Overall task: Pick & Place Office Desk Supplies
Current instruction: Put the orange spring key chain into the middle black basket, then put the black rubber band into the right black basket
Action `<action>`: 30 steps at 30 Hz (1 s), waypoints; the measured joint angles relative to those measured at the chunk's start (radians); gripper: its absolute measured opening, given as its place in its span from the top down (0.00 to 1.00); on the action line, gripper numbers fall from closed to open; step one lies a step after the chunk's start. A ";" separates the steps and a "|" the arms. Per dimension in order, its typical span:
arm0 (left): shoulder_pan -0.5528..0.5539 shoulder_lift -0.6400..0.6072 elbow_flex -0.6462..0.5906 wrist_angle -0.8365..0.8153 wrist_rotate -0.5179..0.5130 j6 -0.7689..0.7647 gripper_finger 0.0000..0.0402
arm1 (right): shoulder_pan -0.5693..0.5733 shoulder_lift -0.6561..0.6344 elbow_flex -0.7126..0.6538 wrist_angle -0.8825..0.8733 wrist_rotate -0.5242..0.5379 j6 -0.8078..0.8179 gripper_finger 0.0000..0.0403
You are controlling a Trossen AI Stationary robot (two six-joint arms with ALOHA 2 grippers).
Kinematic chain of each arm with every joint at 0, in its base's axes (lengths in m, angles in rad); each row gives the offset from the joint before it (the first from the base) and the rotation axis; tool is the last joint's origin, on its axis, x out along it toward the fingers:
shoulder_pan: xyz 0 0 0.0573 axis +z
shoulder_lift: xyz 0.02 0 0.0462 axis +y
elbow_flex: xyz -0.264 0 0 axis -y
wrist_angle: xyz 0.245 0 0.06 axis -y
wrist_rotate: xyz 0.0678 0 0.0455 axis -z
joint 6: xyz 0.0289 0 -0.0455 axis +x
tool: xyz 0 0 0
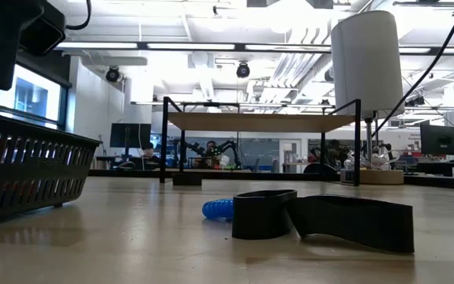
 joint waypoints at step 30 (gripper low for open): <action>-0.213 -0.217 0.002 0.493 -0.468 1.092 0.60 | -0.206 0.083 0.000 0.731 0.034 -0.004 0.33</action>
